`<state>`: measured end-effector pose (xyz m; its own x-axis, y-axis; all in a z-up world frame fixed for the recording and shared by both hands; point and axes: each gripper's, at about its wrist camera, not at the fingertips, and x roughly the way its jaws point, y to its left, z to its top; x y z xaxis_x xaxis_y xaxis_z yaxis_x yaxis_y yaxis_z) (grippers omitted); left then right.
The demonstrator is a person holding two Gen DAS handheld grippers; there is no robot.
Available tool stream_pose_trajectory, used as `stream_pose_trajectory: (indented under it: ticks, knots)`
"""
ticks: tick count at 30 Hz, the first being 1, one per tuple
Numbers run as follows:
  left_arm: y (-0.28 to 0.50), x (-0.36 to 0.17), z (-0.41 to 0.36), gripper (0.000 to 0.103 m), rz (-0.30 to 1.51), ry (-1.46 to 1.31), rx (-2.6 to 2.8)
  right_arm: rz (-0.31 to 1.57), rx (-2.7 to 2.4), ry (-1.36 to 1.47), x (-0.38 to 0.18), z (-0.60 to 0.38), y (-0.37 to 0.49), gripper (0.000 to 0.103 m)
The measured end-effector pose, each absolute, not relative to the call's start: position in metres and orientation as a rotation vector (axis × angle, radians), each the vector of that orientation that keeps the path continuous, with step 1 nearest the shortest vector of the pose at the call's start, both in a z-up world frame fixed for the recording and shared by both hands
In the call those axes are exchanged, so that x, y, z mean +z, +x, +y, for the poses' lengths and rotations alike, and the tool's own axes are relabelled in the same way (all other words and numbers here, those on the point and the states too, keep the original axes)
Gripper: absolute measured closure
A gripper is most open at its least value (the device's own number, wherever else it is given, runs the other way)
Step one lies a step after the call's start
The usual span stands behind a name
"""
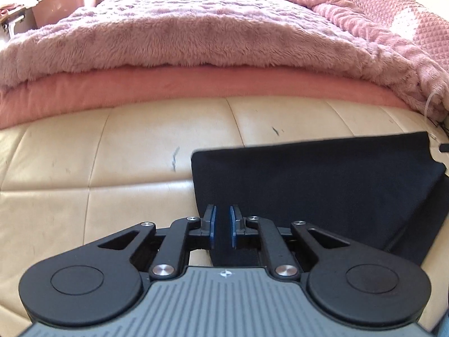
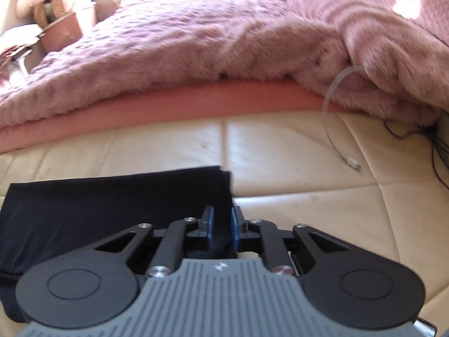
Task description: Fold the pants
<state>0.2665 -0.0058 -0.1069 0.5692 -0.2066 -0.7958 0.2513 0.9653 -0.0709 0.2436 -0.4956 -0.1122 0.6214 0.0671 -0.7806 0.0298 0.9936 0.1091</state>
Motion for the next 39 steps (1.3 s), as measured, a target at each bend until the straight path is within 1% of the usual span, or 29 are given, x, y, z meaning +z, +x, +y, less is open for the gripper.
stream_pose_trajectory:
  ticks: [2, 6, 11, 14, 15, 18, 20, 22, 24, 25, 28, 35, 39]
  knots:
    - [0.284, -0.111, -0.007, 0.093, 0.927, 0.015, -0.272, 0.889, 0.041, 0.061, -0.113, -0.479, 0.247, 0.093]
    - [0.311, -0.121, -0.012, 0.093, 0.924, -0.011, -0.235, 0.888, 0.008, 0.045, -0.128, -0.468, 0.252, 0.094]
    - [0.326, -0.137, -0.017, 0.093, 0.948, 0.068, -0.199, 0.916, -0.047, 0.069, -0.150, -0.481, 0.251, 0.095]
    - [0.323, -0.134, -0.012, 0.093, 0.934, 0.063, -0.186, 0.909, -0.106, 0.049, -0.145, -0.481, 0.245, 0.093]
    - [0.320, -0.131, -0.007, 0.093, 0.931, 0.046, -0.176, 0.894, -0.115, 0.053, -0.141, -0.479, 0.240, 0.091]
    - [0.306, -0.124, 0.009, 0.091, 0.949, -0.038, -0.178, 0.845, -0.065, 0.094, -0.129, -0.466, 0.224, 0.090]
    - [0.294, -0.121, 0.022, 0.082, 0.962, -0.123, -0.205, 0.821, -0.021, 0.104, -0.123, -0.448, 0.214, 0.090]
    - [0.280, -0.121, 0.033, 0.065, 0.978, -0.209, -0.226, 0.801, 0.027, 0.114, -0.120, -0.428, 0.205, 0.090]
    - [0.267, -0.124, 0.043, 0.055, 0.991, -0.288, -0.233, 0.787, 0.072, 0.113, -0.121, -0.403, 0.198, 0.090]
    - [0.262, -0.126, 0.045, 0.054, 0.999, -0.318, -0.235, 0.781, 0.094, 0.112, -0.122, -0.392, 0.194, 0.090]
    - [0.248, -0.134, 0.048, 0.054, 1.015, -0.350, -0.236, 0.774, 0.152, 0.122, -0.126, -0.359, 0.186, 0.090]
    - [0.210, -0.137, 0.031, 0.054, 1.026, -0.086, -0.247, 0.837, 0.167, 0.111, -0.154, -0.321, 0.179, 0.090]
    - [0.201, -0.134, 0.034, 0.054, 1.032, -0.065, -0.234, 0.839, 0.162, 0.105, -0.162, -0.320, 0.178, 0.091]
